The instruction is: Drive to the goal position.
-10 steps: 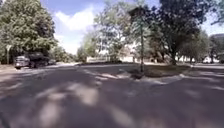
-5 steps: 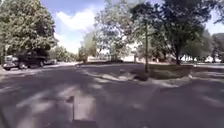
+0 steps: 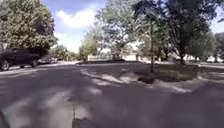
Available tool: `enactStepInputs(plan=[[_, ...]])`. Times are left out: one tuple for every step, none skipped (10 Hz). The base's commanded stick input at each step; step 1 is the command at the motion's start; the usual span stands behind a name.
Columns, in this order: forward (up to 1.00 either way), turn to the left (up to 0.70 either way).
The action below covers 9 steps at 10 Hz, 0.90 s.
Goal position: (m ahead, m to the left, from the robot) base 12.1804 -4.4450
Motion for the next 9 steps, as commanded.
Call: enactStepInputs(plan=[[1.0,0.0],[1.0,0.0],[1.0,0.0],[1.0,0.0],[1.0,0.0],[1.0,0.0],[1.0,0.0],[1.0,0.0],[1.0,0.0]])
